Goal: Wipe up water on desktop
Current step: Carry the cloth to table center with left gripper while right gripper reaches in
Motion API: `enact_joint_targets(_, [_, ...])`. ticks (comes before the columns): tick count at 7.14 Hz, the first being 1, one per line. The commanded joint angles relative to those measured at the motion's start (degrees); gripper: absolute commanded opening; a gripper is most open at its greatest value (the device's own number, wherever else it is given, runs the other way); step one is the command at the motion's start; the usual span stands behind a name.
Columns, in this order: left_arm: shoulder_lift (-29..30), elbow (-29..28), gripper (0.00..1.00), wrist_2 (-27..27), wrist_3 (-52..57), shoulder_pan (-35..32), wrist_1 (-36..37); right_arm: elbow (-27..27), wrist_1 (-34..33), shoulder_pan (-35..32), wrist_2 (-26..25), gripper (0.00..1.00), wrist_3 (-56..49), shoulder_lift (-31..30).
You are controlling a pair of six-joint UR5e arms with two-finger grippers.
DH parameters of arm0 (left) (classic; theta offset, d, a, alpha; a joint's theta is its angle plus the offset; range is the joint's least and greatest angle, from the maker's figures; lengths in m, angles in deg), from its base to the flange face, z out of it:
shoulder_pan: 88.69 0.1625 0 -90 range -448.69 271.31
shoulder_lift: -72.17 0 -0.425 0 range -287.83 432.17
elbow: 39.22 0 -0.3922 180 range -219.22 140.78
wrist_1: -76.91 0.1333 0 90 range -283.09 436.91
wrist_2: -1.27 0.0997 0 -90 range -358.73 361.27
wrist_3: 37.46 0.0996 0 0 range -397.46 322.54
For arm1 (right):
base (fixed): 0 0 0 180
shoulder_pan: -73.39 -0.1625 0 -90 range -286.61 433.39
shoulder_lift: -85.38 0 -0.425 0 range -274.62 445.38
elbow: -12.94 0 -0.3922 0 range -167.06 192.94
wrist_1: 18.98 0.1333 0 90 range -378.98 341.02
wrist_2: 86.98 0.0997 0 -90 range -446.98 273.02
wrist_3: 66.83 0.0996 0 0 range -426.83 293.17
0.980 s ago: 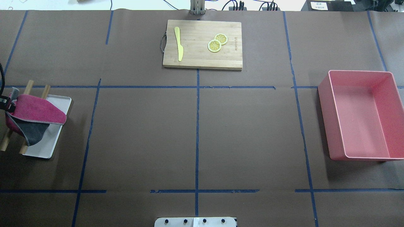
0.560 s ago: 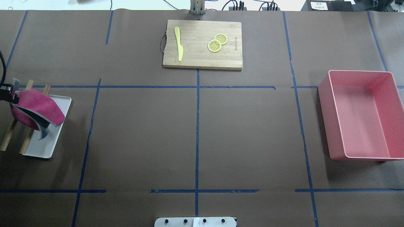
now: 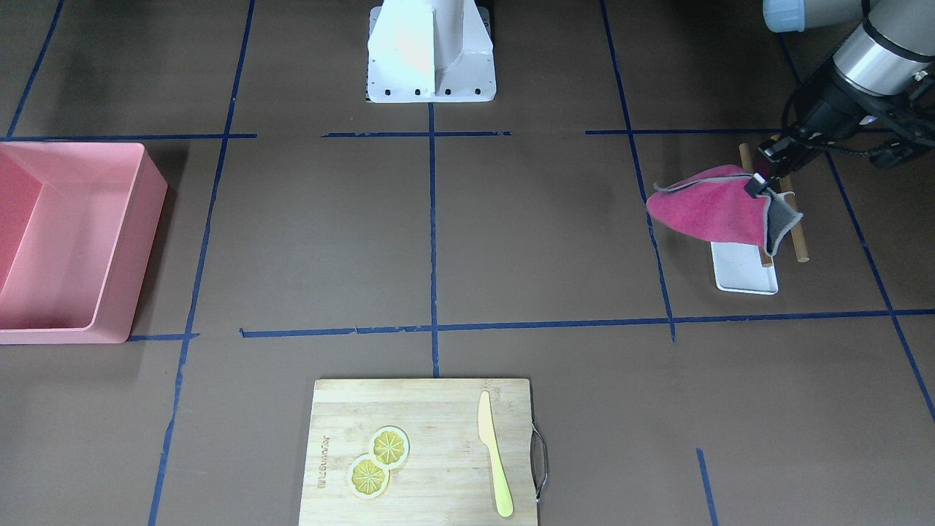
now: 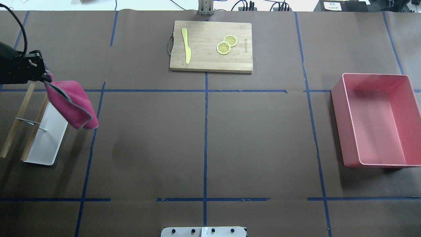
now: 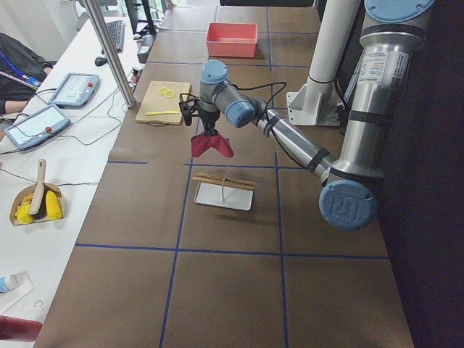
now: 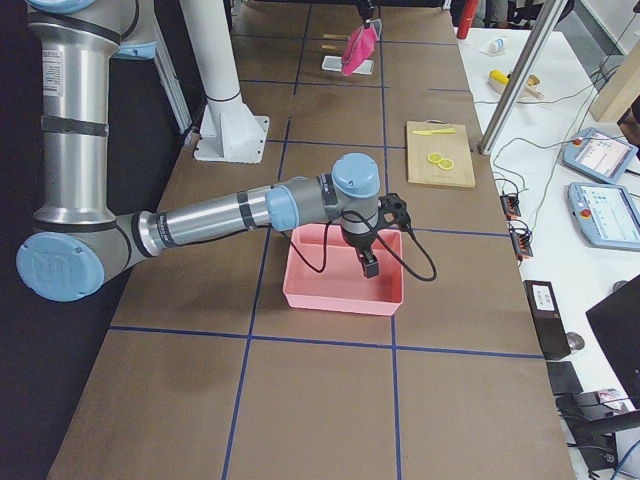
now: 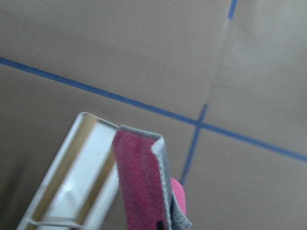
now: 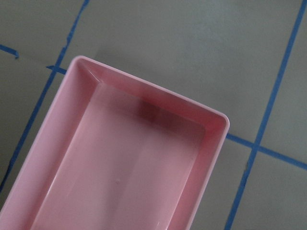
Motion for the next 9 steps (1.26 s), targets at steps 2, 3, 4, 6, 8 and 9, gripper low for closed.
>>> enact_joint_targets(2, [15.39, 0.08, 0.00, 0.18, -23.41, 6.51, 8.45, 0.47, 7.34, 9.82, -1.32, 1.00, 6.97, 8.31])
enact_joint_targets(3, [18.37, -0.19, 0.00, 0.36, -30.61, 8.61, 8.46, 0.73, 7.44, 13.43, -4.37, 1.00, 12.76, 13.29])
enact_joint_targets(4, [20.84, -0.28, 0.00, 2.53, -35.56, 10.55, 8.54, 0.65, 7.35, 18.86, -9.19, 1.00, 15.95, 17.78])
enact_joint_targets(6, [26.37, -2.81, 0.00, 8.41, -44.70, 16.08, 8.54, 0.21, 7.44, 30.02, -16.51, 1.00, 24.22, 28.23])
enact_joint_targets(8, [31.22, -5.80, 0.00, 10.54, -49.40, 18.38, 8.46, 0.47, 7.61, 37.50, -19.07, 1.00, 30.02, 34.49])
enact_joint_targets(9, [31.32, -5.90, 0.00, 10.73, -50.19, 19.17, 8.37, 0.82, 7.61, 39.81, -19.87, 1.00, 30.05, 36.18])
